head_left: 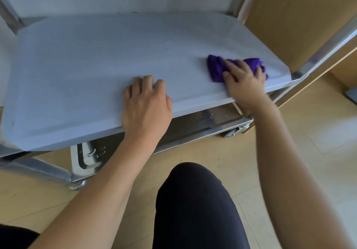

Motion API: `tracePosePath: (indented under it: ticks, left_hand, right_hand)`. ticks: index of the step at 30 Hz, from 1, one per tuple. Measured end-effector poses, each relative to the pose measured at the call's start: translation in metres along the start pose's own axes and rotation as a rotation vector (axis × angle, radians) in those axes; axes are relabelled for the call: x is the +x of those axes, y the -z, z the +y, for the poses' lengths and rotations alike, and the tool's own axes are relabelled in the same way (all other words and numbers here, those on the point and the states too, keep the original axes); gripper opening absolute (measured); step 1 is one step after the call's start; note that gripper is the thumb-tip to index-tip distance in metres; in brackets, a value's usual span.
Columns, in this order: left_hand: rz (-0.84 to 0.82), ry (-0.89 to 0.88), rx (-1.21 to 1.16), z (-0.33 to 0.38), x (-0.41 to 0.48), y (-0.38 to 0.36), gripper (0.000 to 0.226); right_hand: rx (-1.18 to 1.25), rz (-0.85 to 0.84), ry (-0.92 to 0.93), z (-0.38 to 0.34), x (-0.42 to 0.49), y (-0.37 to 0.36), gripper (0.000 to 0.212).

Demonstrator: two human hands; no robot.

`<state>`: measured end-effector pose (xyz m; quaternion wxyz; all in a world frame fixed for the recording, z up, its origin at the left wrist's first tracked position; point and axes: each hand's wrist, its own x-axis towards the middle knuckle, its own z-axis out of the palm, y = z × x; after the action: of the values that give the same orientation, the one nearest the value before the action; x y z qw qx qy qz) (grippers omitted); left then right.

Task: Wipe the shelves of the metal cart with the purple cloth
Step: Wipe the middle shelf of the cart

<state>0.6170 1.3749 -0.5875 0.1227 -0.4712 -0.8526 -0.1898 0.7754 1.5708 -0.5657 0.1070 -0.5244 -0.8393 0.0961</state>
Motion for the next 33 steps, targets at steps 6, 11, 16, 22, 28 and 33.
tracePosePath:
  ticks: [6, 11, 16, 22, 28, 33]
  left_hand:
    - [-0.026, 0.032, -0.081, -0.001, 0.001, 0.001, 0.023]
    - [-0.080, 0.096, -0.289, -0.024, -0.002, 0.025, 0.027]
    - [0.008, 0.139, -0.190, -0.084, -0.028, 0.054, 0.026]
    - [0.039, 0.184, -0.245, -0.113, -0.036, 0.051, 0.026]
    - [0.173, 0.246, -0.343, -0.123, -0.032, 0.055, 0.028]
    - [0.239, 0.405, -0.492, -0.128, -0.031, 0.065, 0.027]
  right_hand:
    - [0.014, 0.033, 0.262, -0.091, -0.064, -0.030, 0.046]
    - [0.026, -0.006, 0.257, -0.086, -0.060, -0.026, 0.047]
    - [0.016, -0.011, 0.230, -0.096, -0.063, -0.025, 0.047]
    - [0.010, -0.011, 0.244, -0.145, -0.079, -0.038, 0.047]
    - [0.015, -0.028, 0.403, -0.223, -0.111, -0.060, 0.048]
    - [-0.010, -0.035, 0.448, -0.261, -0.128, -0.069, 0.047]
